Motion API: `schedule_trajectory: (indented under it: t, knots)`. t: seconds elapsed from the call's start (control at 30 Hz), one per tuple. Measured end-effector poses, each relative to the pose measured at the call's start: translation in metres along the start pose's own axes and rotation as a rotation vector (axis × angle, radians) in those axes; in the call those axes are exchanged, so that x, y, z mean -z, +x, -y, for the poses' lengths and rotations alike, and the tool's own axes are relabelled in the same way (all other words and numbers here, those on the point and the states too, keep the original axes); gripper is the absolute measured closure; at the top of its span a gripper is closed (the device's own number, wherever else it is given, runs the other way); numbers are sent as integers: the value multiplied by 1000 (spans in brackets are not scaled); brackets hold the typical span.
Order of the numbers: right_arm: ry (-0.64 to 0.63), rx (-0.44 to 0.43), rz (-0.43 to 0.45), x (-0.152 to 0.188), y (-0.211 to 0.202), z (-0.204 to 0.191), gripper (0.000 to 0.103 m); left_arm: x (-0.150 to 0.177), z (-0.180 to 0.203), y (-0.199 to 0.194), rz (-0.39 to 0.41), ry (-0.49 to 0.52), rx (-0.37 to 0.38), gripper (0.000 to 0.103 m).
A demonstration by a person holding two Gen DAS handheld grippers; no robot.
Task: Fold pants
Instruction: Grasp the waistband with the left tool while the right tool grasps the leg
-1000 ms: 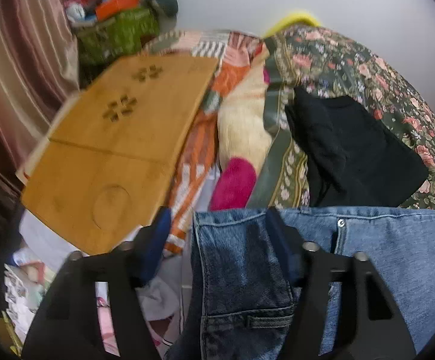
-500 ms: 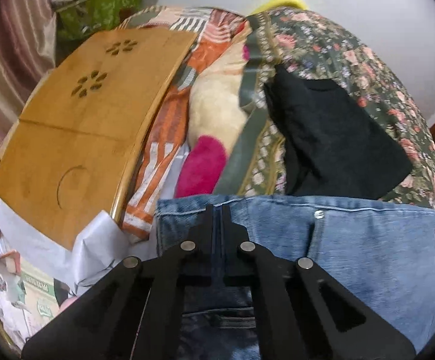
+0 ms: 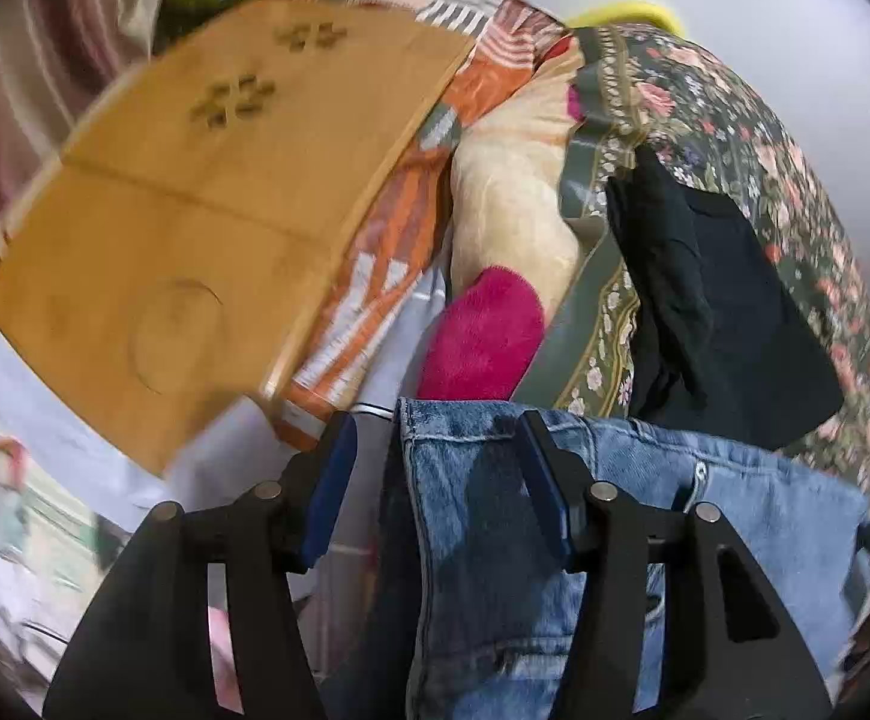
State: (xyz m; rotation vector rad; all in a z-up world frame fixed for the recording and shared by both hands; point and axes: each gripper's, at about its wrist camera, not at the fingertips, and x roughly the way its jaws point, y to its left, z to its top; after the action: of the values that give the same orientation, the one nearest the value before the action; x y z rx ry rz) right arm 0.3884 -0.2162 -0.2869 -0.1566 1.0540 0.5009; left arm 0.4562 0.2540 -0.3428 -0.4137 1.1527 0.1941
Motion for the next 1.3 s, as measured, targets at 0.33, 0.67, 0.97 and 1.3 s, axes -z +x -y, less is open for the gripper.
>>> schedule_trajectory:
  t: [0.33,0.67,0.97,1.3]
  knots:
    - [8,4,20,5,-3,-3,92,-2,6,-7,34,44,11,96]
    - [-14,36,100,10,-64,-26,94,20,35,-106,225,191,7,96]
    - [-3,36,177,47,-137,-67,94,93,46,-195,374,326,-37,96]
    - [18,23,171,111,-166,-110,95,181,12,-230,413,364,-104,96]
